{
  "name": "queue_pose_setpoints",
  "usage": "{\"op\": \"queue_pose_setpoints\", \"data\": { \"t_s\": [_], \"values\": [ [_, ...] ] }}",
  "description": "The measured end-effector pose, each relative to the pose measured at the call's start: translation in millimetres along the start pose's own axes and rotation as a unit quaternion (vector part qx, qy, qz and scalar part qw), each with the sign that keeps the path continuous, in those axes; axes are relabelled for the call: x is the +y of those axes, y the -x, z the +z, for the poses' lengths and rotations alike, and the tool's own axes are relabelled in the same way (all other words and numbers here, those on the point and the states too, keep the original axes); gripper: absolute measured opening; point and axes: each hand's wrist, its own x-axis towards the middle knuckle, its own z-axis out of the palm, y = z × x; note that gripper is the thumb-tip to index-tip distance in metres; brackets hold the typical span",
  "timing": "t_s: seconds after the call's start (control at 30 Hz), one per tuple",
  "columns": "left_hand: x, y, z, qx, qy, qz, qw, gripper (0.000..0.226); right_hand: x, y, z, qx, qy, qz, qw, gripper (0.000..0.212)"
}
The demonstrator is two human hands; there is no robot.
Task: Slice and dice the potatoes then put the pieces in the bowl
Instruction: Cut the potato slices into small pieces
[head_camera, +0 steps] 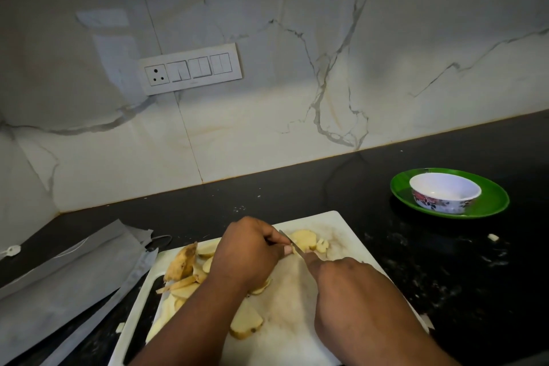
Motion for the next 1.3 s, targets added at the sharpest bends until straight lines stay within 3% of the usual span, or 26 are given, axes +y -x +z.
{"op": "queue_pose_setpoints", "data": {
  "t_s": [0.23, 0.33, 0.43, 0.53, 0.6, 0.7, 0.9, 1.17, 1.3],
  "values": [
    [5, -3, 0, -0.009, -0.006, -0.013, 1.000, 0.006, 10, 14, -2, -0.080, 0.012, 0.036, 0.996, 0.080],
    [5, 0, -3, -0.004, 0.014, 0.004, 1.000, 0.006, 11, 29, -22, -0.113, 0.007, 0.053, 0.992, 0.077],
    [4, 3, -3, -0.015, 0.021, 0.008, 1.000, 0.007, 21, 47, -30, -0.085, -0.048, 0.061, 0.993, 0.067],
    [-1, 4, -4, -0.011, 0.023, 0.026, 0.999, 0.014, 20, 51, -37, 0.012, -0.046, 0.061, 0.997, 0.059],
    [1, 5, -6, 0.028, 0.054, 0.037, 0.997, 0.014, 26, 40, -31, 0.084, -0.059, 0.037, 0.994, 0.058],
    [2, 4, -8, 0.092, 0.100, 0.044, 0.990, 0.014, 30, 4, -18, 0.129, -0.106, 0.006, 0.986, 0.054],
    [-4, -1, -7, 0.077, 0.088, 0.010, 0.993, 0.017, 38, -89, -7, 0.098, -0.171, 0.016, 0.980, 0.008],
    [13, 8, -24, 0.090, 0.072, 0.097, 0.989, 0.015, 56, -97, 13, 0.114, -0.201, -0.021, 0.973, 0.008],
    [15, 16, -50, 0.011, 0.039, 0.089, 0.995, 0.011, 51, -89, 13, 0.081, -0.172, -0.057, 0.980, 0.008]
  ]
}}
